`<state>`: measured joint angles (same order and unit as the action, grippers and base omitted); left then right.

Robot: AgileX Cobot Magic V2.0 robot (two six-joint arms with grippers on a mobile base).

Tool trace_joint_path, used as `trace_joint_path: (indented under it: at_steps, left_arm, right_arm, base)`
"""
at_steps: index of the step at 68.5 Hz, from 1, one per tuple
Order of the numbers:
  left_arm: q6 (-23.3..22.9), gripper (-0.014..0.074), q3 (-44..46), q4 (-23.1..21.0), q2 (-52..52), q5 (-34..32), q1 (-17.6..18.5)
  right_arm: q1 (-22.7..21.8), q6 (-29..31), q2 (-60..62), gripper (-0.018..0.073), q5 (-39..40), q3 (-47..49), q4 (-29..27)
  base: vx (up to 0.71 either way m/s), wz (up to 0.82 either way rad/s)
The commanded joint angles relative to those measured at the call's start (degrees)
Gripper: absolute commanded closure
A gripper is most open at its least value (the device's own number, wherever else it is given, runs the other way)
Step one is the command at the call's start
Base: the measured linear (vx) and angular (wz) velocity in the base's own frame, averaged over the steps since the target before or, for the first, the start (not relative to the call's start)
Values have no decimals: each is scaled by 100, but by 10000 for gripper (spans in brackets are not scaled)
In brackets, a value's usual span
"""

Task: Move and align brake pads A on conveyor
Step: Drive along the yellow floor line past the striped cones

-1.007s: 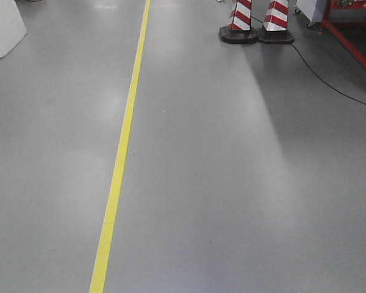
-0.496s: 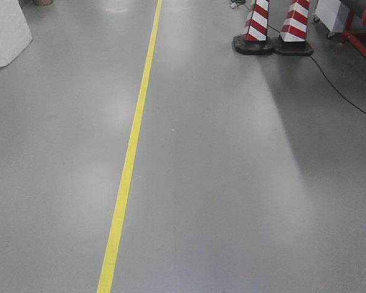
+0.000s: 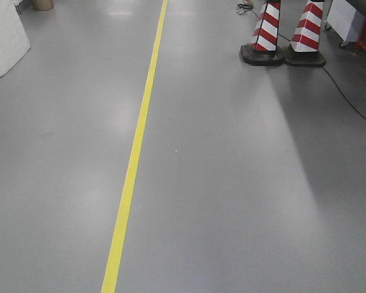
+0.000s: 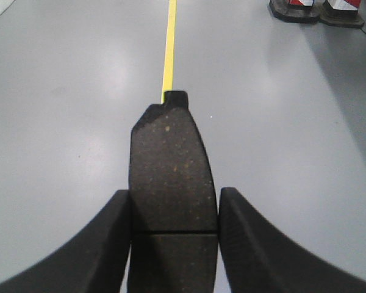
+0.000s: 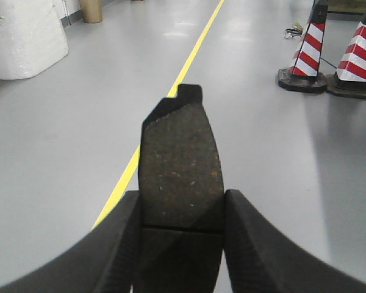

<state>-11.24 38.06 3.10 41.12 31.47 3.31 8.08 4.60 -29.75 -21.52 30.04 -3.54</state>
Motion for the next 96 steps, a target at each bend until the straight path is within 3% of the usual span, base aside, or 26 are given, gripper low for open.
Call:
trace_joint_path:
  at_steps: [1, 96]
  left_arm:
    - [-33, 433, 189, 2, -19, -485, 25]
    - [-33, 433, 189, 2, -19, -485, 25]
  right_arm:
    - [-6, 61, -8, 534, 566, 175, 19]
    - [-6, 61, -8, 534, 566, 175, 19]
  base:
    - [47, -5]
    - [51, -4]
